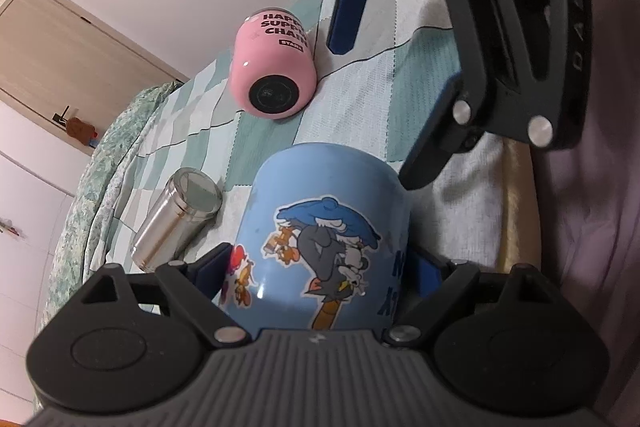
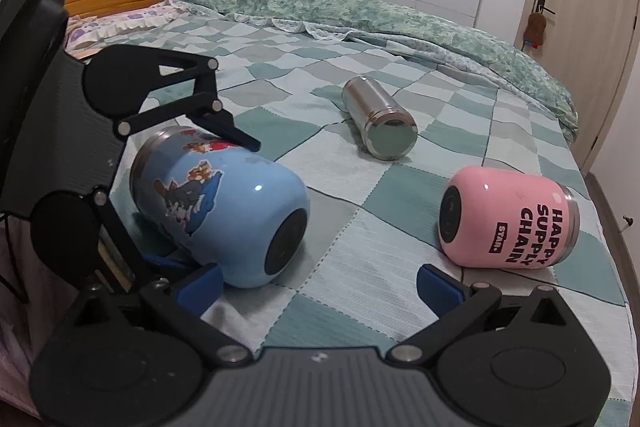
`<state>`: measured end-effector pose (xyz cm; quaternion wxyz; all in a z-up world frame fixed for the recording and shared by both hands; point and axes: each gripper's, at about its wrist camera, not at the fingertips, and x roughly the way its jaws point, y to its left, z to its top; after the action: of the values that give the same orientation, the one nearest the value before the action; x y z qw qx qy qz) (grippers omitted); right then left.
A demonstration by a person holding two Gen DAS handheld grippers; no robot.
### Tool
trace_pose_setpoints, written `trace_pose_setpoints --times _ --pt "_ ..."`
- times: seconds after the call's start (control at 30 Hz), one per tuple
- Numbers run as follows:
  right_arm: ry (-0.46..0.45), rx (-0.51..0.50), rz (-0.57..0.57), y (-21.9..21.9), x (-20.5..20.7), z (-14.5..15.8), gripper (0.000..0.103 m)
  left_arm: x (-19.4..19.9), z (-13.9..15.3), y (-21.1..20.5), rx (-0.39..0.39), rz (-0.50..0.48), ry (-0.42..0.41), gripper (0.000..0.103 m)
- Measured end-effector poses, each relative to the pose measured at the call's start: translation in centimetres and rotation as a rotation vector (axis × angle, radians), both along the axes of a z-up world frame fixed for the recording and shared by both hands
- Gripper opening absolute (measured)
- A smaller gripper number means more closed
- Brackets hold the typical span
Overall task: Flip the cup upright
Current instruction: 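Lift the blue tumbler with the right gripper and roll it rim-up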
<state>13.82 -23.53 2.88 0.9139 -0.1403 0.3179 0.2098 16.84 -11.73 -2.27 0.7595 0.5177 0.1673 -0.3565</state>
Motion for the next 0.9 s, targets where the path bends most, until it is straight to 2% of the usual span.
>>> trace_pose_setpoints --times 0.13,0.2,0.27,0.53,0.63,0.77,0.9 --pt "-0.005 -0.006 -0.005 0.1 -0.3 0.3 0.103 -0.8 0.3 0.2 -0.028 0.032 0.009 0.094" --pt "-0.012 -0.008 -0.006 0.2 -0.6 0.6 0.103 -1.1 0.9 0.5 -0.061 0.054 -0.010 0.103" --pt "-0.023 -0.009 -0.004 0.2 -1.0 1.0 0.103 -1.4 1.7 1.0 -0.093 0.071 -0.013 0.103" --pt "-0.051 -0.023 0.020 0.9 -2.8 2.3 0.103 -2.7 4.4 4.6 -0.248 0.232 0.056 0.103" --pt "-0.055 -0.034 0.035 1.4 -3.2 2.6 0.103 -3.6 5.0 6.2 -0.306 0.307 0.074 0.103" --pt "-0.065 -0.057 0.067 2.6 -3.6 2.8 0.103 -4.9 5.9 8.6 -0.423 0.422 0.120 0.103" --pt "-0.074 -0.111 0.099 4.0 -3.5 3.0 0.103 -6.2 6.1 10.2 -0.516 0.536 0.123 0.103"
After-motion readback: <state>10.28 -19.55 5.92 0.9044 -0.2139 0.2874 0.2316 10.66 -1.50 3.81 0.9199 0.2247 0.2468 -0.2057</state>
